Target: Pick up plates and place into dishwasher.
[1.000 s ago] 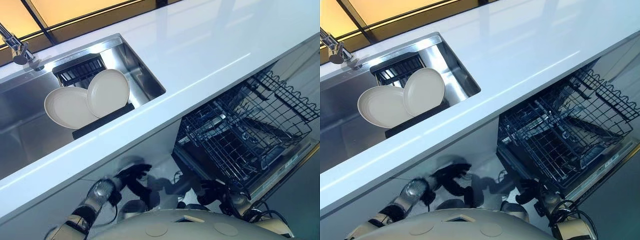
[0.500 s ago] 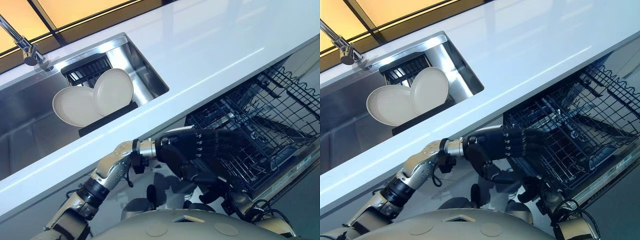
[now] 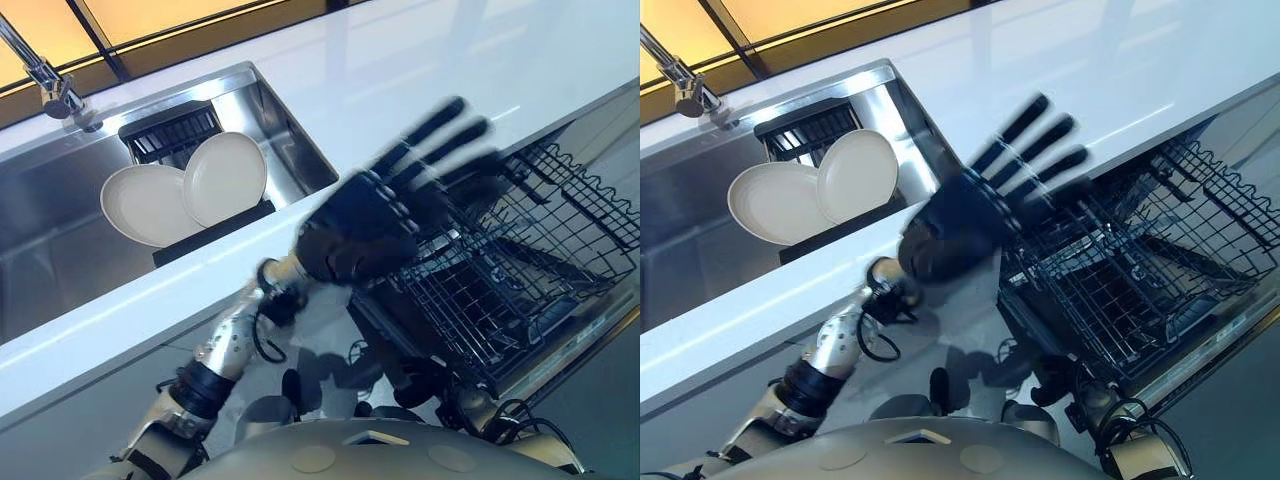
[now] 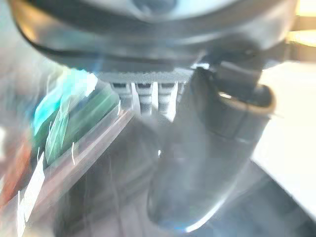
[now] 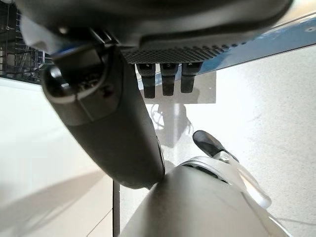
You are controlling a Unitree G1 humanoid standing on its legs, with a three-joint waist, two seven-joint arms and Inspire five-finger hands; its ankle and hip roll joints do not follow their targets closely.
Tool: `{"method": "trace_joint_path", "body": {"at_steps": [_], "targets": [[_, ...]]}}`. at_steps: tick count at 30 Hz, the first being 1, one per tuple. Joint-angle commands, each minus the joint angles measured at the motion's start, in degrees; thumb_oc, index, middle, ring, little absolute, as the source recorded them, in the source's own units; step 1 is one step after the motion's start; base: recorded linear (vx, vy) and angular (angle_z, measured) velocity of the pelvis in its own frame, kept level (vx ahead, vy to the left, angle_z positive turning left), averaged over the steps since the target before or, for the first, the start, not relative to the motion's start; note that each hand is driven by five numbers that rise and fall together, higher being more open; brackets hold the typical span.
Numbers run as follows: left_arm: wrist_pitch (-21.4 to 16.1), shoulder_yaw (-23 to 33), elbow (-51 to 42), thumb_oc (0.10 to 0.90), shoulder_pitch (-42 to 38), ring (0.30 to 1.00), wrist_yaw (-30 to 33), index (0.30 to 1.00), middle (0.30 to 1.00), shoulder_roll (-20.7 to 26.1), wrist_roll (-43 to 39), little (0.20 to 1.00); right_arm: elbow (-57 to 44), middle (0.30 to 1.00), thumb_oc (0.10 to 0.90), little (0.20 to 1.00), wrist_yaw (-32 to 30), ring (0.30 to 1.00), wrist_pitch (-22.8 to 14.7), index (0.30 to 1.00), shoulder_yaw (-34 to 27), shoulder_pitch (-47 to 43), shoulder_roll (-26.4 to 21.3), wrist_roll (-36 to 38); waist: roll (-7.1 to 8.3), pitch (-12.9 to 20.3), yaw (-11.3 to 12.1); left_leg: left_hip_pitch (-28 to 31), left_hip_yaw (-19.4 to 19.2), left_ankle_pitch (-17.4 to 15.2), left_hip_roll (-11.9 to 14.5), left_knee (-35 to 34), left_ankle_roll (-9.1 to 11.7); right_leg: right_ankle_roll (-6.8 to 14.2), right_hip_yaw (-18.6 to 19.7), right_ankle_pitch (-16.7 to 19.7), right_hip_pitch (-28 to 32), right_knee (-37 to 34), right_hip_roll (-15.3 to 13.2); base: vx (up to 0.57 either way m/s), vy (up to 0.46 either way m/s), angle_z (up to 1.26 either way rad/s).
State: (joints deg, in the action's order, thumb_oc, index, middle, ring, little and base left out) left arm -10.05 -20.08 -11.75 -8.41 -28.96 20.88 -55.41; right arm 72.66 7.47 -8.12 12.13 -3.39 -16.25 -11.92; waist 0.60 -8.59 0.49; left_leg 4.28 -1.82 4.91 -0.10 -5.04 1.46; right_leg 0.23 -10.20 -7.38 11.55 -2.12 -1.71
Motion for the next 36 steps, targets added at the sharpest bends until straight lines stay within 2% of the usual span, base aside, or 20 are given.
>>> {"method": "trace_joint_path", "body": {"at_steps": [1, 4, 6, 7, 9, 11, 19, 21, 27, 30, 36], "targets": [[-19.1, 13.3, -2.9, 0.8, -1.4, 0.9, 18.5, 0.9, 0.9, 1.8, 25.7, 0.9, 0.9, 0.9, 0.8, 0.9, -1.6, 0.9, -2.5, 0.9, -0.6, 3.9, -2.3, -0.6, -2.7, 1.5, 3.2, -0.9, 3.9, -8.2, -1.6, 4.2, -0.7, 0.3, -1.0, 0.0, -6.8, 3.4, 2.4, 0.08, 0.079, 0.04], [-18.9, 18.8, -1.7, 0.8, -2.2, 0.9, 30.1, 0.9, 0.9, 7.0, 42.4, 0.9, 1.2, 0.9, 0.8, 0.9, -2.0, 0.9, -3.2, 0.9, -1.1, 4.8, -2.0, -1.0, -2.62, 2.3, 3.3, -0.7, 4.2, -8.0, -2.0, 3.6, -1.0, 0.3, -0.9, -0.4, -6.8, 3.6, 2.3, 0.1, 0.075, 0.16], [-15.8, 21.1, -0.6, 0.8, -4.3, 0.9, 38.8, 0.9, 0.9, 13.0, 53.6, 0.9, 1.0, 0.9, 0.8, 0.9, -2.1, 0.9, -2.5, 0.9, -0.9, 5.0, -2.0, -1.3, -2.82, 3.2, 3.0, -0.2, 4.0, -8.0, -2.2, 3.0, -1.3, 0.6, -0.6, -0.6, -7.0, 3.8, 2.2, 0.11, 0.095, 0.15], [-14.3, 21.3, -0.1, 0.8, -5.1, 0.9, 40.5, 0.9, 0.9, 14.7, 55.5, 0.9, 1.0, 0.9, 0.8, 0.9, -2.2, 0.9, -2.3, 0.9, -0.8, 5.0, -2.0, -1.4, -2.86, 3.4, 2.9, -0.1, 3.9, -7.9, -2.3, 2.8, -1.4, 0.6, -0.6, -0.6, -6.9, 3.8, 2.2, 0.11, 0.1, 0.08], [-9.8, 22.1, 2.7, 0.8, -8.0, 0.9, 44.7, 0.9, 0.9, 21.0, 61.0, 0.9, 0.5, 0.9, 0.8, 0.9, -2.1, 0.9, -1.6, 0.9, -0.5, 5.0, -2.2, -1.5, -3.26, 3.9, 2.3, 0.4, 3.2, -8.0, -2.4, 2.3, -1.8, 0.9, -0.1, -0.7, -7.1, 4.0, 2.0, 0.13, 0.122, 0.03], [-6.0, 22.5, 5.5, 0.8, -10.6, 0.9, 44.4, 0.9, 0.9, 25.1, 60.6, 0.9, -0.2, 0.9, 0.8, 0.9, -1.6, 0.9, -0.8, 0.9, -0.2, 4.8, -2.5, -1.4, -3.56, 4.2, 1.7, 0.7, 2.4, -8.2, -2.5, 2.1, -2.1, 1.2, 0.3, -0.6, -7.2, 4.0, 1.7, 0.14, 0.126, -0.06], [1.2, 20.1, 15.0, 0.8, -16.8, 0.9, 42.8, 0.9, 0.9, 34.7, 60.3, 0.9, -1.4, 0.9, 0.8, 0.9, -1.3, 0.9, 1.0, 0.9, 0.1, 5.8, -2.7, -2.6, -4.42, 4.5, -0.3, 2.0, 0.0, -9.1, -3.1, 1.9, -3.5, 2.5, 2.4, -0.3, -7.6, 4.7, 1.4, 0.12, 0.109, -0.21], [1.8, 19.1, 17.7, 0.8, -18.3, 0.9, 42.1, 0.9, 0.9, 36.4, 60.9, 0.9, -1.9, 0.9, 0.8, 0.9, -1.4, 0.9, 1.5, 0.9, 0.2, 6.1, -2.8, -2.9, -4.53, 4.3, -0.9, 2.2, -0.6, -9.6, -3.3, 2.2, -3.9, 2.9, 3.0, -0.2, -7.9, 5.2, 1.3, 0.1, 0.1, -0.24], [3.8, 15.4, 23.4, 0.8, -23.2, 0.9, 38.8, 0.9, 0.9, 39.4, 60.6, 0.9, -3.0, 0.9, 0.8, 0.9, -1.5, 0.9, 2.1, 0.9, 0.6, 6.4, -3.5, -4.7, -4.63, 3.7, -2.1, 2.2, -1.8, -10.7, -3.9, 3.4, -5.0, 3.8, 4.9, -0.2, -9.0, 6.8, 1.0, 0.09, 0.103, -0.2], [5.9, 13.5, 26.3, 0.8, -25.3, 0.9, 36.4, 0.9, 0.9, 40.5, 59.1, 0.9, -3.9, 0.9, 0.8, 0.9, -0.9, 0.9, 2.6, 0.9, 0.6, 6.3, -4.2, -4.7, -4.64, 3.2, -2.7, 2.1, -2.4, -11.3, -4.2, 4.2, -5.5, 4.3, 5.8, -0.2, -9.7, 7.9, 0.8, 0.08, 0.107, -0.23], [9.3, 10.6, 34.5, 0.8, -29.9, 0.9, 28.5, 0.9, 0.9, 41.4, 56.9, 0.9, -5.3, 0.9, 0.8, 0.9, -0.9, 0.9, 3.7, 0.9, 0.5, 6.7, -4.7, -3.9, -4.24, 1.8, -3.4, 1.2, -3.6, -12.0, -4.6, 5.5, -6.3, 5.5, 6.8, 0.6, -11.4, 9.0, 0.3, 0.04, 0.084, -0.2]]}}
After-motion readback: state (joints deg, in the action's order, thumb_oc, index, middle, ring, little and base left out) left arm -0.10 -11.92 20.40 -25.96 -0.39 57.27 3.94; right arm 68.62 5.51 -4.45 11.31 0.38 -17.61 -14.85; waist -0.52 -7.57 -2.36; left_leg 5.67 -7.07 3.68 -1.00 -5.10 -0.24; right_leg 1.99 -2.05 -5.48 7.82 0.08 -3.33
